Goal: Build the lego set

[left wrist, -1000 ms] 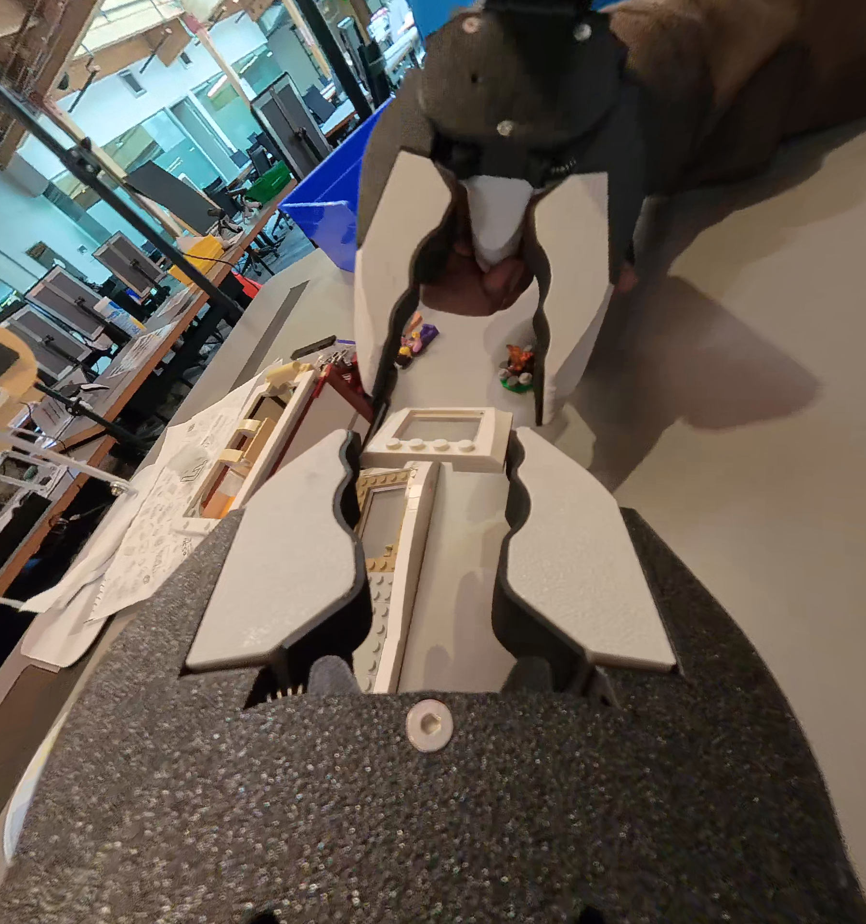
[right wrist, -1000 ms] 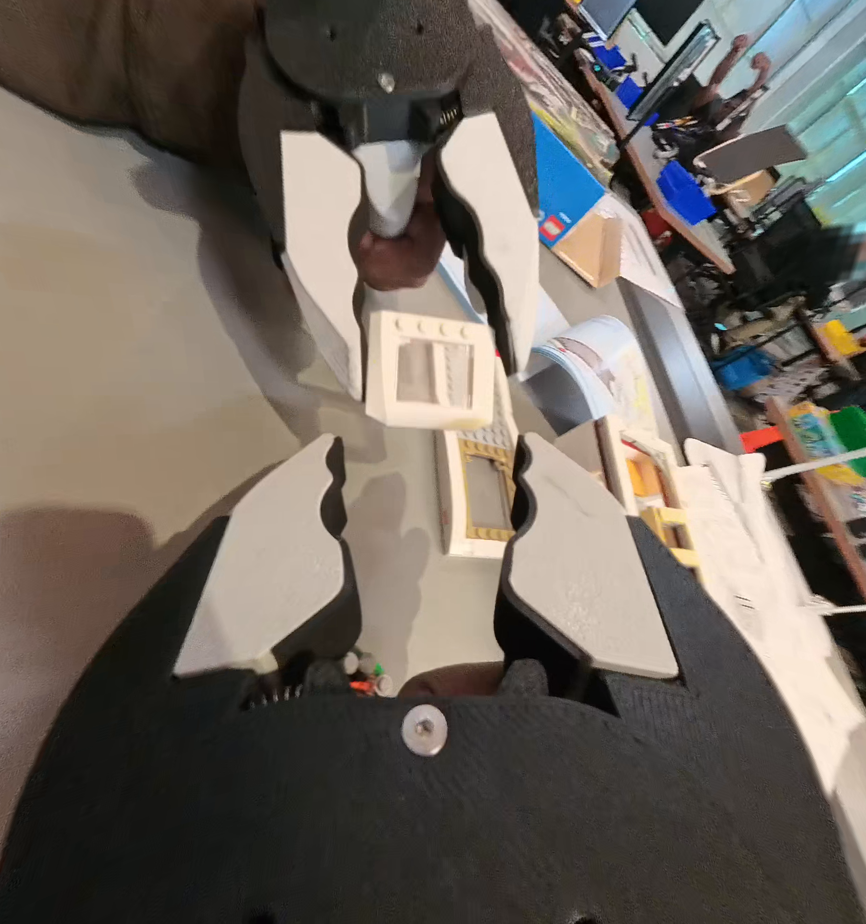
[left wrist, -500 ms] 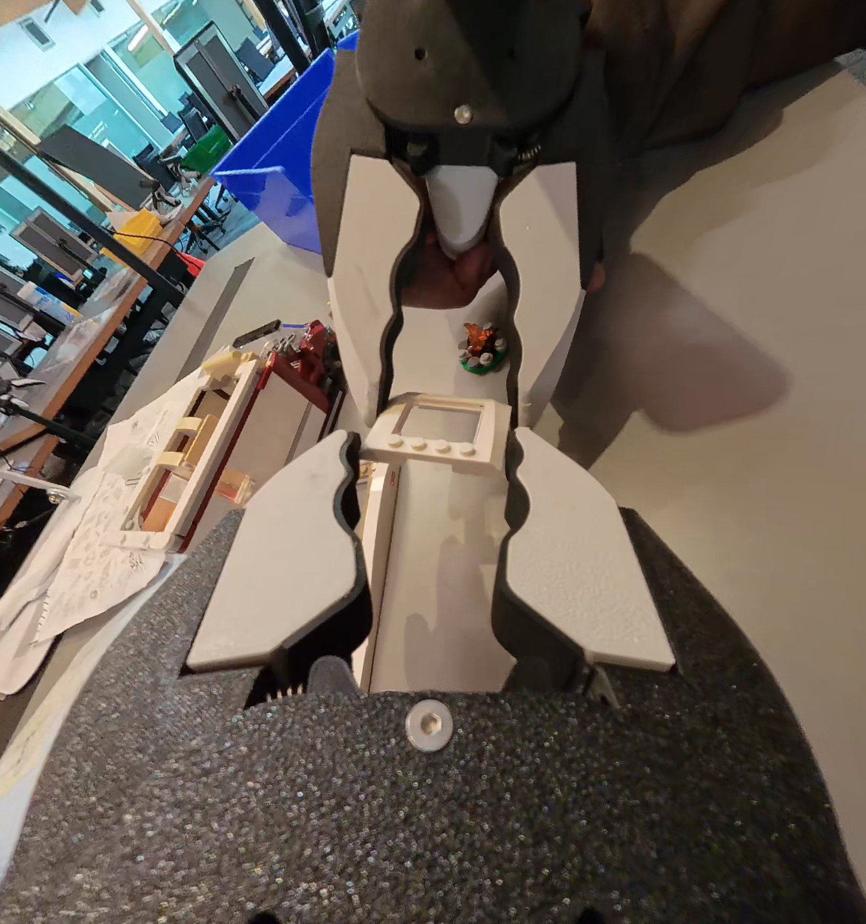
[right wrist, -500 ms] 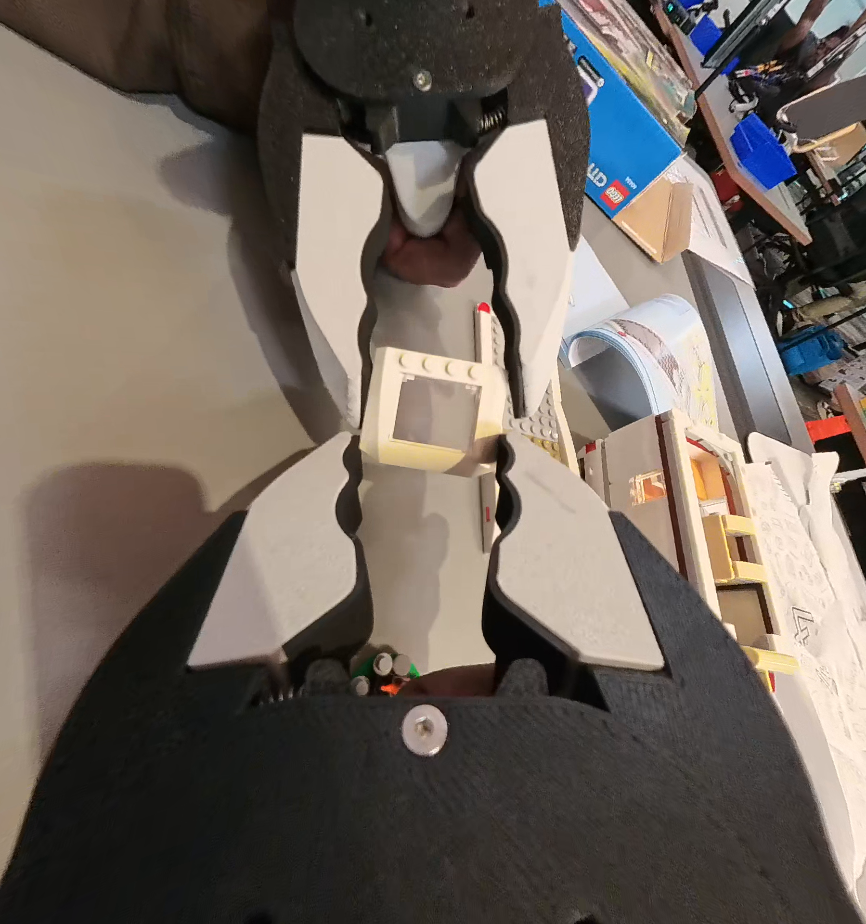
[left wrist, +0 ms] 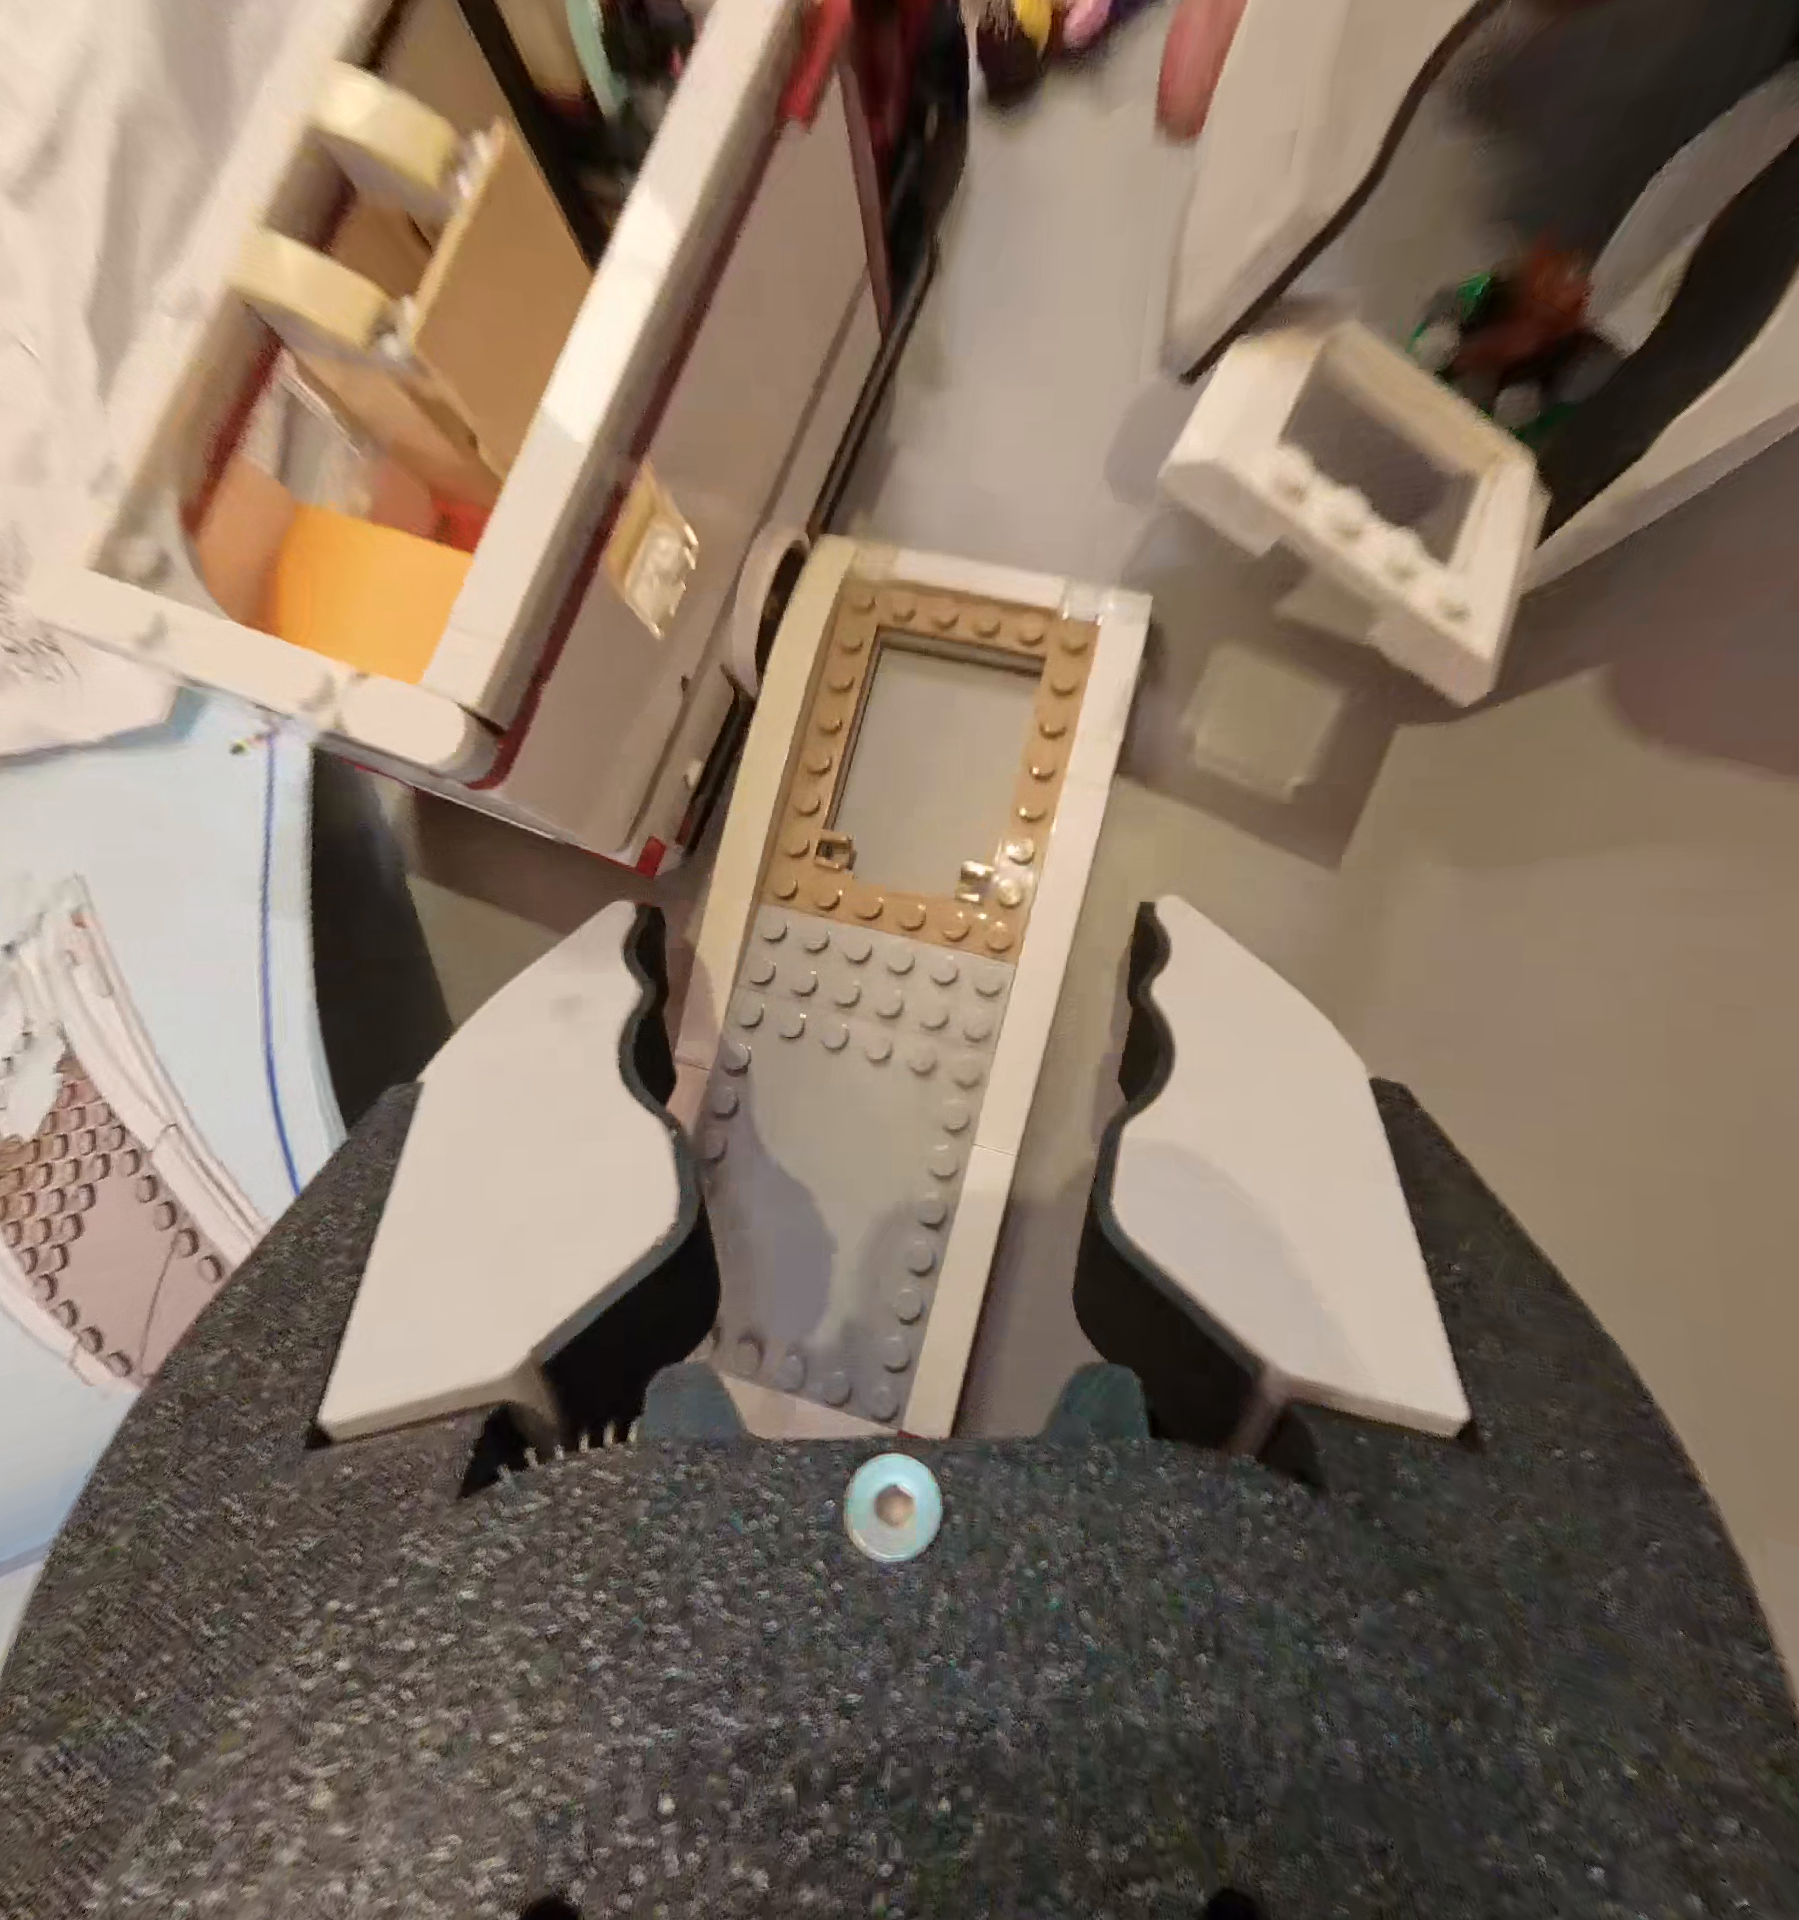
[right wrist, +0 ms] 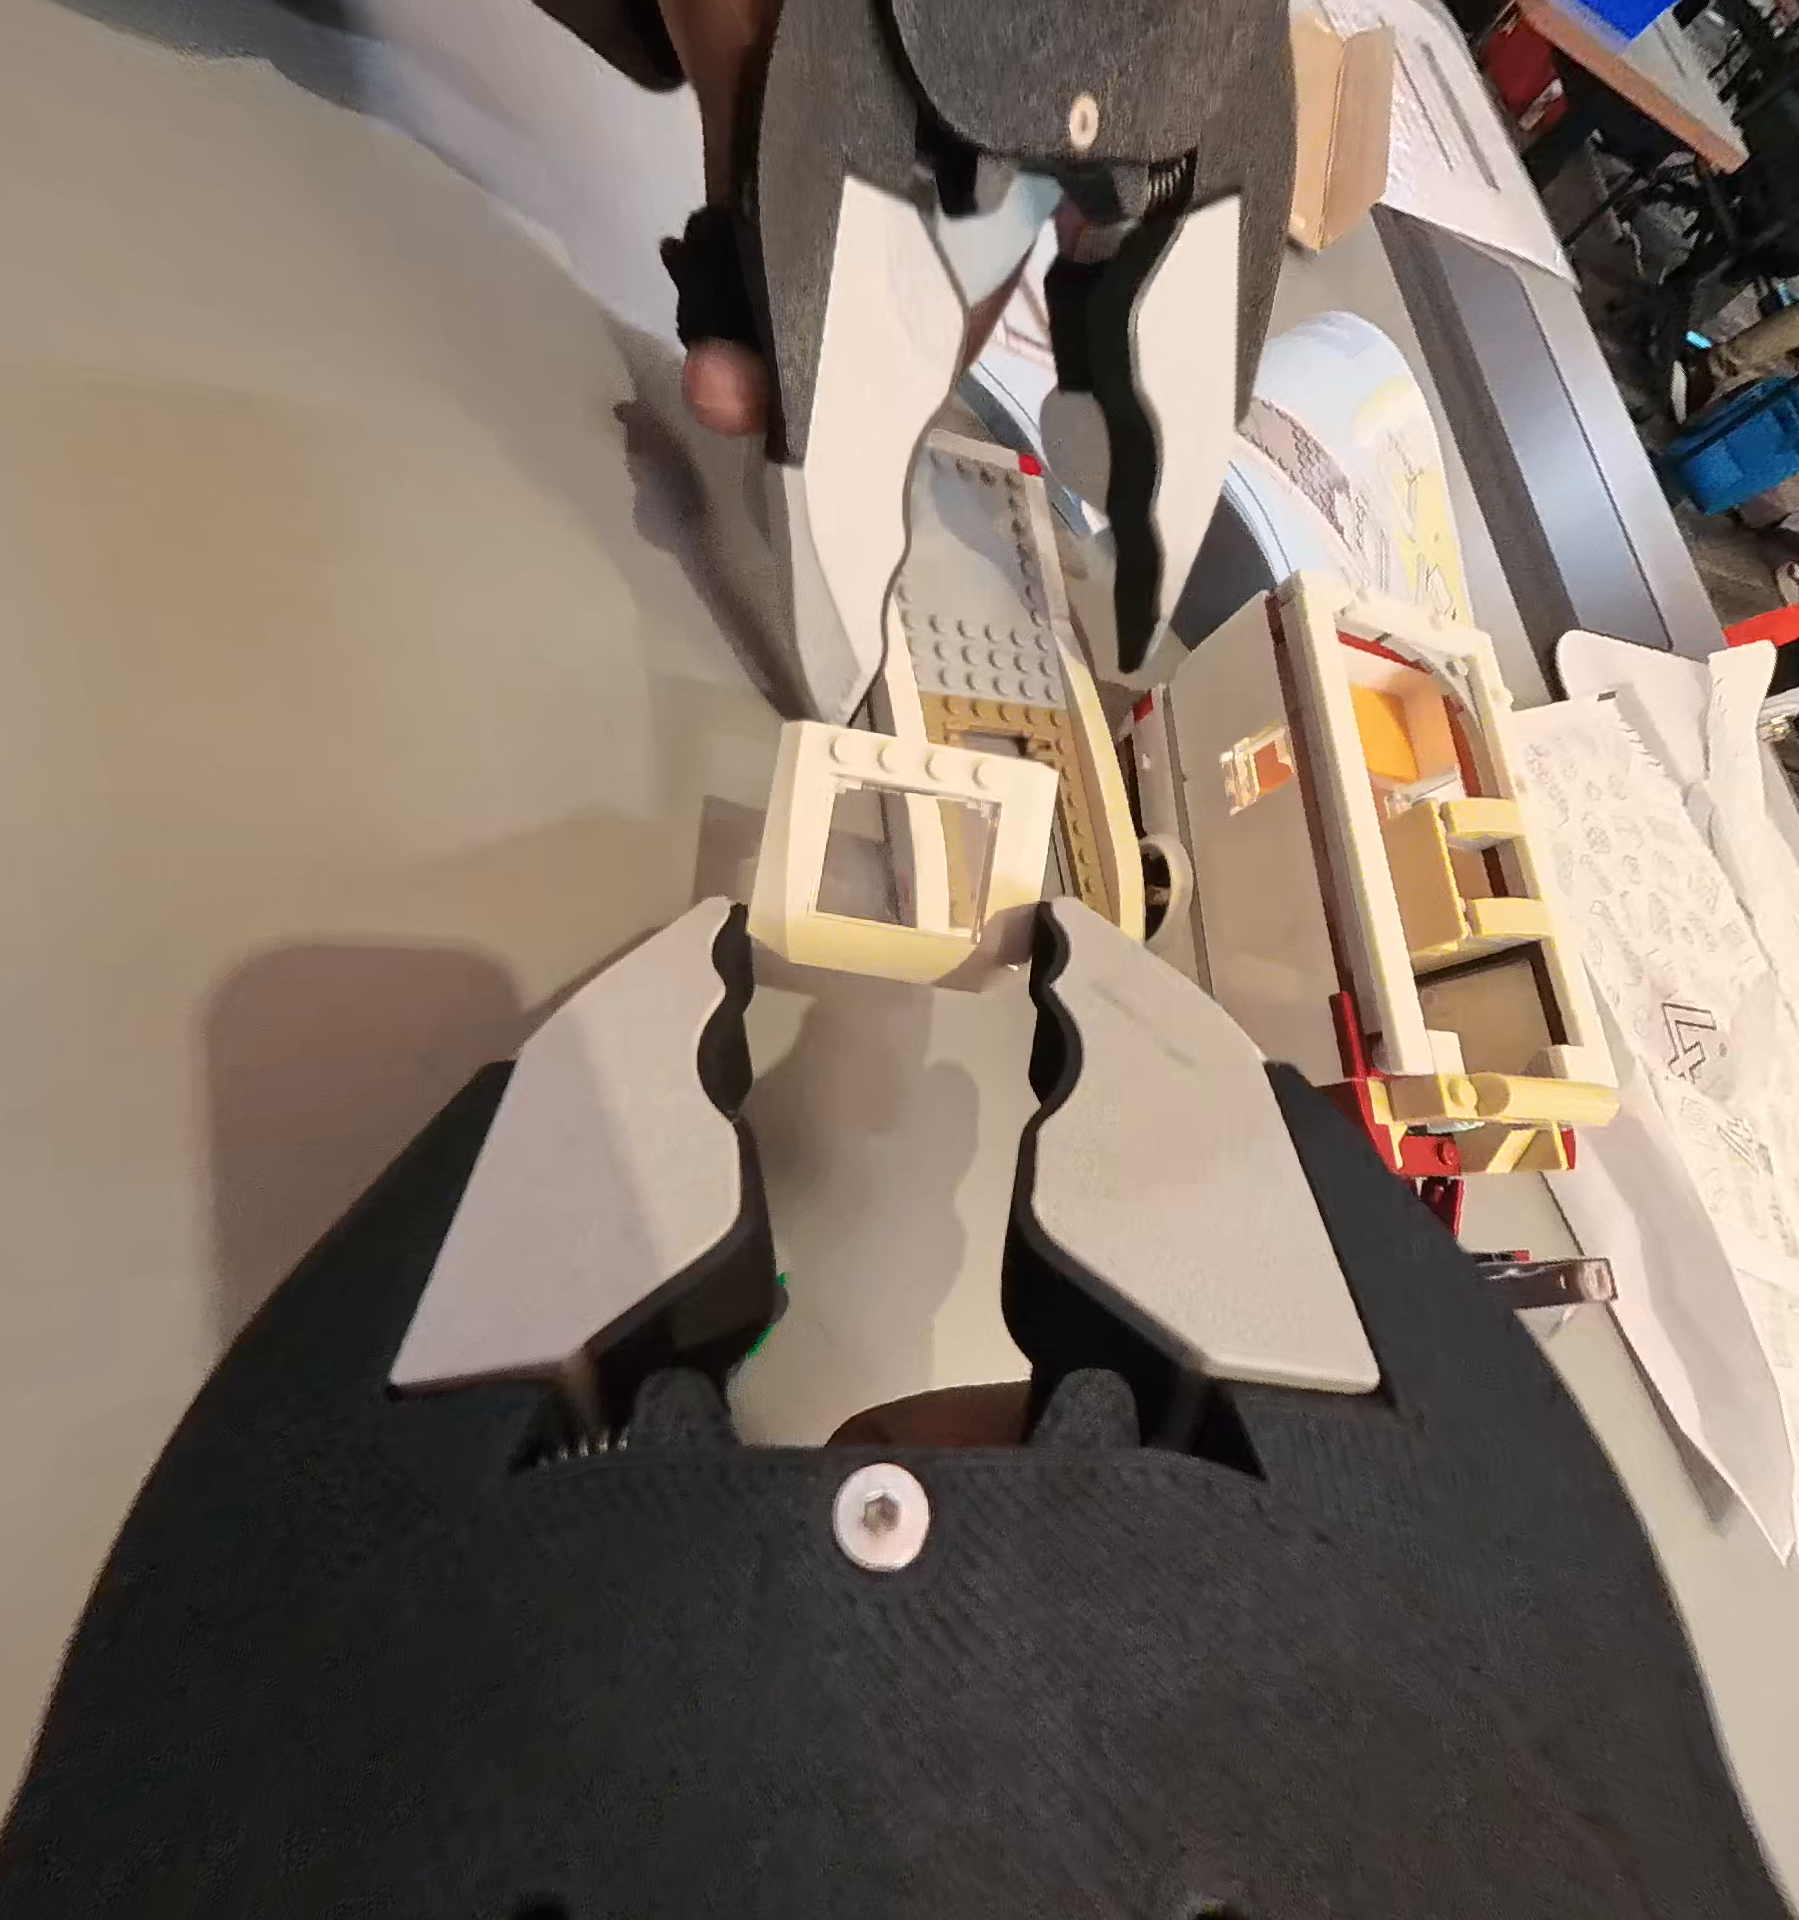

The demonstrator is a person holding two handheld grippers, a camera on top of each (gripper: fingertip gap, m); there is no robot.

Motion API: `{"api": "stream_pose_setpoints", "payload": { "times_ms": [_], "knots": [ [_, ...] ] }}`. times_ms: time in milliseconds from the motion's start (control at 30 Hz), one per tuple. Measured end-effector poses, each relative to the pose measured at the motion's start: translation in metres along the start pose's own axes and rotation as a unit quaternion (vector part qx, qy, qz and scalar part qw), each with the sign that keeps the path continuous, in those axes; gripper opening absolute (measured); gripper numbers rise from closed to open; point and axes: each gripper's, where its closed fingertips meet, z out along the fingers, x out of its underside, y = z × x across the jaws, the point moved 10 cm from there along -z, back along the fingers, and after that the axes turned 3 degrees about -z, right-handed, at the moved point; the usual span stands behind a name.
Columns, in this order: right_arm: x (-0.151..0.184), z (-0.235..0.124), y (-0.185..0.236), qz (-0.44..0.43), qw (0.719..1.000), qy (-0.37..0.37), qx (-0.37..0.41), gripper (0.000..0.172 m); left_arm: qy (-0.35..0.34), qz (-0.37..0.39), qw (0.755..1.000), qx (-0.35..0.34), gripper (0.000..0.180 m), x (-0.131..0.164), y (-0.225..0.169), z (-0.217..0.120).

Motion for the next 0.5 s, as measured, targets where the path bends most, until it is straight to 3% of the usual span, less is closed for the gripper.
{"api": "stream_pose_setpoints", "payload": {
  "times_ms": [167, 233, 500],
  "knots": [
    [0.002, -0.003, -0.002, 0.002, 1.0, 0.007, 0.001, 0.052, 0.015, -0.026, 0.999, 0.03, 0.082, -0.002, 0.002, 0.007],
    [0.003, -0.004, -0.003, 0.005, 1.0, 0.011, 0.0, 0.052, 0.012, -0.009, 0.999, 0.044, 0.073, -0.001, -0.002, 0.006],
    [0.005, -0.002, 0.0, 0.027, 0.998, 0.031, -0.042, 0.052, 0.003, 0.037, 0.997, 0.073, 0.072, -0.003, -0.031, 0.004]
  ]
}}
